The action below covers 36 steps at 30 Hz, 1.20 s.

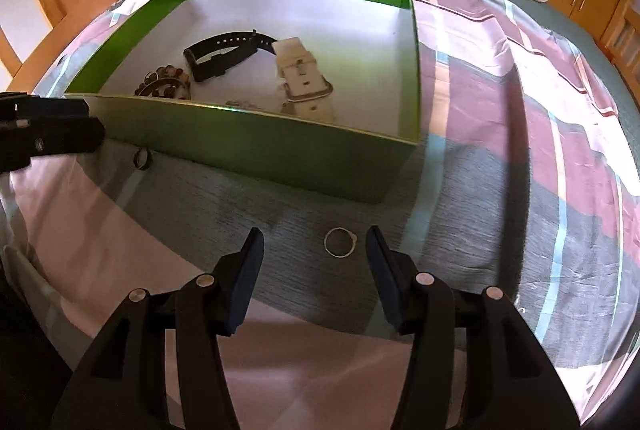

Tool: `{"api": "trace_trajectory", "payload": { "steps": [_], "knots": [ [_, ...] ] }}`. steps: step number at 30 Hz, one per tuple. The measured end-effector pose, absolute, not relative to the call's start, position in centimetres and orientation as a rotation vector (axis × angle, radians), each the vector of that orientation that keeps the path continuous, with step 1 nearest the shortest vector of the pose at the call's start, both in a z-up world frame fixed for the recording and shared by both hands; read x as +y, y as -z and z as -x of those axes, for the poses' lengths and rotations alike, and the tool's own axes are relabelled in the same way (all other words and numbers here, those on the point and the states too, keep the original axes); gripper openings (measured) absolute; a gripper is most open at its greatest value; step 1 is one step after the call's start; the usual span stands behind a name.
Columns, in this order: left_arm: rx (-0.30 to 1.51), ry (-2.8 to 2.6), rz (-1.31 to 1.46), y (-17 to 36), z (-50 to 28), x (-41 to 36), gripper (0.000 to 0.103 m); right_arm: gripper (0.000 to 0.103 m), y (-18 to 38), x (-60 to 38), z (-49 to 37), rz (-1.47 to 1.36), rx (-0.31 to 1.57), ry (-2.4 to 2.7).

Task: Organize jewelry

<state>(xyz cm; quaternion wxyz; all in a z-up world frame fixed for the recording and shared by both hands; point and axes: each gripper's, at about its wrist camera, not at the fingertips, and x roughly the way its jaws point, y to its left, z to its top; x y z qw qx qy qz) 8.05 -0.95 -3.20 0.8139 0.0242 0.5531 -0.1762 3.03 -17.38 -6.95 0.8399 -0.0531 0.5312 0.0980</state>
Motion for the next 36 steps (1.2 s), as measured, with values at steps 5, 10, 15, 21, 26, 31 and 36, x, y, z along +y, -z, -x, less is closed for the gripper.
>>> {"api": "trace_trajectory", "payload": {
  "steps": [5, 10, 15, 21, 26, 31, 36],
  "knots": [
    [1.223, 0.371, -0.115, 4.8, -7.7, -2.0, 0.059, 0.053, 7.4, -17.1, -3.2, 0.124, 1.133, -0.204],
    [1.253, 0.333, -0.156, 6.7, -8.1, -2.5, 0.059, 0.053, 8.0, -17.0, -3.4, 0.139, 1.15, -0.195],
    [1.278, 0.29, -0.186, 9.0, -8.9, -3.0, 0.059, 0.053, 8.7, -16.9, -3.5, 0.151, 1.162, -0.191],
    [1.291, 0.272, -0.148, 10.4, -9.9, -2.7, 0.063, 0.047, 8.9, -17.0, -3.7, 0.142, 1.165, -0.203],
    [1.292, 0.259, -0.14, 10.4, -10.0, -2.4, 0.056, 0.023, 8.7, -16.8, -3.6, 0.131, 1.168, -0.232],
    [1.303, 0.235, -0.082, 10.1, -10.3, -0.9, 0.031, 0.021, 8.7, -16.6, -3.6, 0.128, 1.167, -0.234],
    [1.31, 0.242, -0.034, 9.8, -10.7, 0.5, 0.024, 0.021, 8.5, -16.4, -3.4, 0.127, 1.166, -0.239]
  ]
}}
